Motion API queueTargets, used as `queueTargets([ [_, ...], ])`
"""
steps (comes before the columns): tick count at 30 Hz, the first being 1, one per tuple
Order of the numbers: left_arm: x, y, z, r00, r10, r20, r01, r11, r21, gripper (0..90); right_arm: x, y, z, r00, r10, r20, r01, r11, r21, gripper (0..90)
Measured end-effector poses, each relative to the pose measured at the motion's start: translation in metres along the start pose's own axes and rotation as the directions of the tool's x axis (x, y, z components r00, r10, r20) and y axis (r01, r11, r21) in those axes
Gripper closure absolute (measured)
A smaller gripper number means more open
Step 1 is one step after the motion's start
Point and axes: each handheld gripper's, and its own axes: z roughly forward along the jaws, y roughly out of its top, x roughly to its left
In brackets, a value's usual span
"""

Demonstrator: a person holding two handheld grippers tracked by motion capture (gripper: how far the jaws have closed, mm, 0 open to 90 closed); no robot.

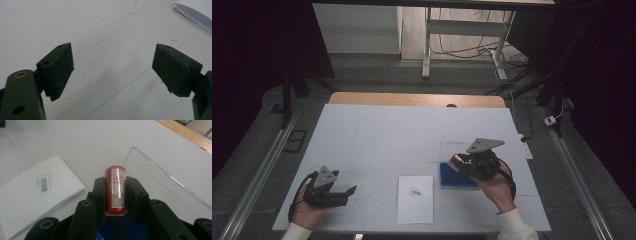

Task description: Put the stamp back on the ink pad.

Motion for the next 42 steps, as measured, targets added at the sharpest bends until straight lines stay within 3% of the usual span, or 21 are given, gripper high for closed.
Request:
queueTargets([
  [6,-0.001,0.000,0.001,1.0000,0.002,-0.002,-0.002,1.0000,0.002,17.8,-0.009,-0.008,0.002,0.9998,0.002,0.020,-0.003,0.998,0.060,70.0],
  [20,0.000,0.000,0.001,1.0000,0.003,0.003,-0.003,1.0000,0.000,17.8,-0.024,-0.024,0.013,0.9980,0.027,0.058,-0.035,0.989,0.143,69.9],
  [42,0.000,-0.001,0.002,1.0000,0.003,-0.001,-0.003,1.0000,0.006,17.8,-0.017,-0.028,0.031,1.0000,0.002,0.007,-0.004,0.976,0.220,69.8],
])
